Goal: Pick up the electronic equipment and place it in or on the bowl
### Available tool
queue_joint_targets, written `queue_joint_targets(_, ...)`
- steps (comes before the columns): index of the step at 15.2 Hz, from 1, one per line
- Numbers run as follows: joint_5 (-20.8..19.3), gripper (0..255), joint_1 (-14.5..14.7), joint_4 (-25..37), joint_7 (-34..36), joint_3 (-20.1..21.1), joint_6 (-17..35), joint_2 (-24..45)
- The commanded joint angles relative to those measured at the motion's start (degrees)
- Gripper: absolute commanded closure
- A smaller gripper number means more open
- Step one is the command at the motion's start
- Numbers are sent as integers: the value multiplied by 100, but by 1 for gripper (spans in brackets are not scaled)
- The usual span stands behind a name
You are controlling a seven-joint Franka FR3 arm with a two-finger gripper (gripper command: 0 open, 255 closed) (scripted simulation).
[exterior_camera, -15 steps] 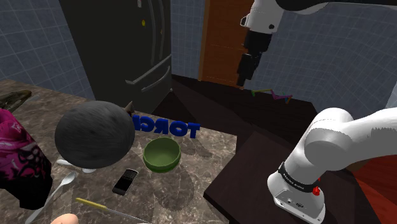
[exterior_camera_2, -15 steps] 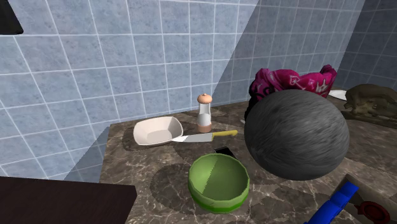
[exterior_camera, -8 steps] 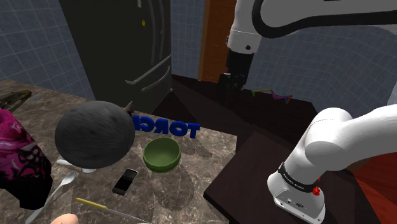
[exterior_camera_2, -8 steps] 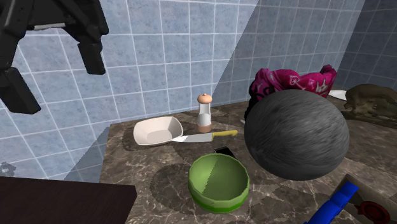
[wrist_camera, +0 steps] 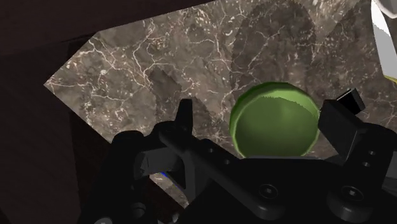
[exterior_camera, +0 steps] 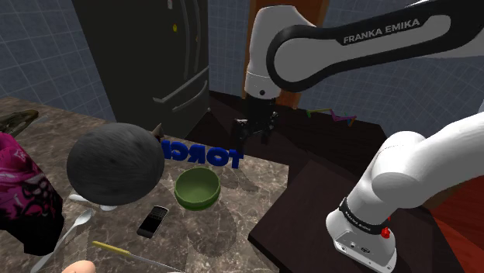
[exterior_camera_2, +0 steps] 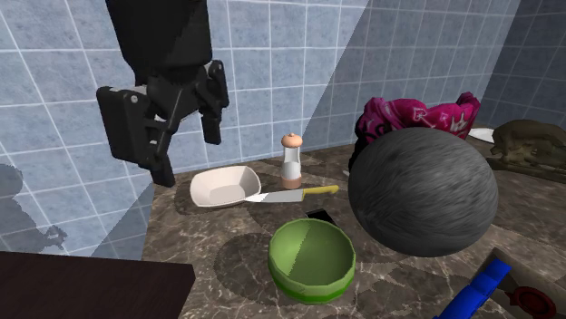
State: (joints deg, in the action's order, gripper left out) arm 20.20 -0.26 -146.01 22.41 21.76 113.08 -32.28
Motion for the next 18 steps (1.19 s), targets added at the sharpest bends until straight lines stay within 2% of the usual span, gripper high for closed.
queue_joint_targets(1,92,0,-35,95,426,270,308,373)
queue_joint_targets(5,111,0,-150,346,1284,806,966,1240)
queue_joint_targets(9,-174,0,-306,722,2261,1283,1602,2249)
queue_joint_targets(14,-1049,0,-321,1359,3716,1565,2265,3672)
queue_joint_targets(18,-1845,0,18,2017,4851,1355,2578,4789)
